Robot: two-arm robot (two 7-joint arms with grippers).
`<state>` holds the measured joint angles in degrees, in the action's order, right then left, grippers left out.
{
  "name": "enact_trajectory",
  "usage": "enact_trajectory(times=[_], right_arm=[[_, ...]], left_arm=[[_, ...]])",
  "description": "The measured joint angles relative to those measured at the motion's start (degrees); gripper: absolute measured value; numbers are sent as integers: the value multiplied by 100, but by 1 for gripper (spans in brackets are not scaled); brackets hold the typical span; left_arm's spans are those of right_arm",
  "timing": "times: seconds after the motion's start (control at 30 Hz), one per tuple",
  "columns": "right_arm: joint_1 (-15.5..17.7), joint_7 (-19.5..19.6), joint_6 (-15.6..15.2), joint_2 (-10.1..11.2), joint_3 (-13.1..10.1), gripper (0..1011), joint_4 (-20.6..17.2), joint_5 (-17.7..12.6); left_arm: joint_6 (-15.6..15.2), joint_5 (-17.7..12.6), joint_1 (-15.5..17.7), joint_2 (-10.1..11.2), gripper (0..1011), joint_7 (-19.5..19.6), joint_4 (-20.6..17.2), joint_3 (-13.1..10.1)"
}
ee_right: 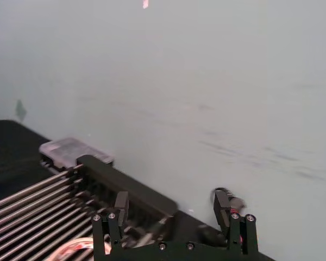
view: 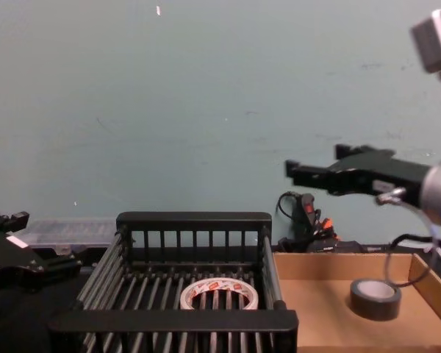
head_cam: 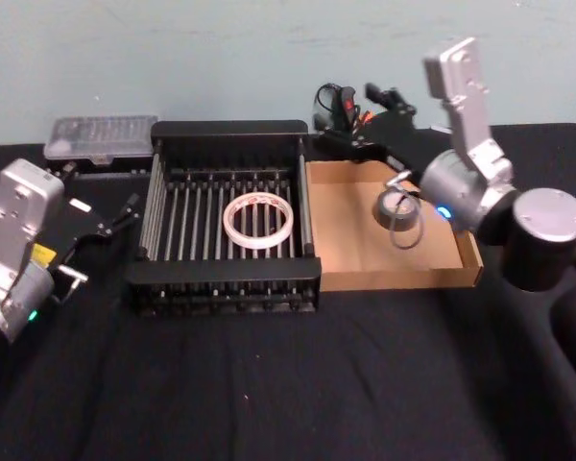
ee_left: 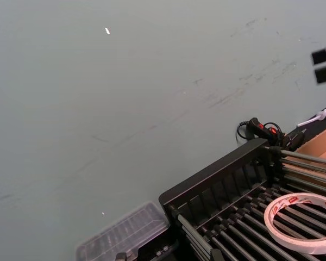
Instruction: Pick up the white tape and place it into the black box , Pick up the silver tape and place it into the brown box.
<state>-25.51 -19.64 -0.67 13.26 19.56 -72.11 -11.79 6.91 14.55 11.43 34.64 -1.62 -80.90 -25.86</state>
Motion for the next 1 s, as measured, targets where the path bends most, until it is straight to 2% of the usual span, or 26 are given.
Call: enact_trajectory(times=[0.2,0.53,1.0], right_arm=[[335,116,-8,250,-349,1000,-390,-138],[767,244,-81,462,-674,1002,-543,-211],[1002,332,-225,448,-783,1002,-339,-170]], left_arm=[[0,0,0,0,1001,0,0,0],[0,0,0,0,1001,0,0,0],[0,0,0,0,1001,0,0,0]])
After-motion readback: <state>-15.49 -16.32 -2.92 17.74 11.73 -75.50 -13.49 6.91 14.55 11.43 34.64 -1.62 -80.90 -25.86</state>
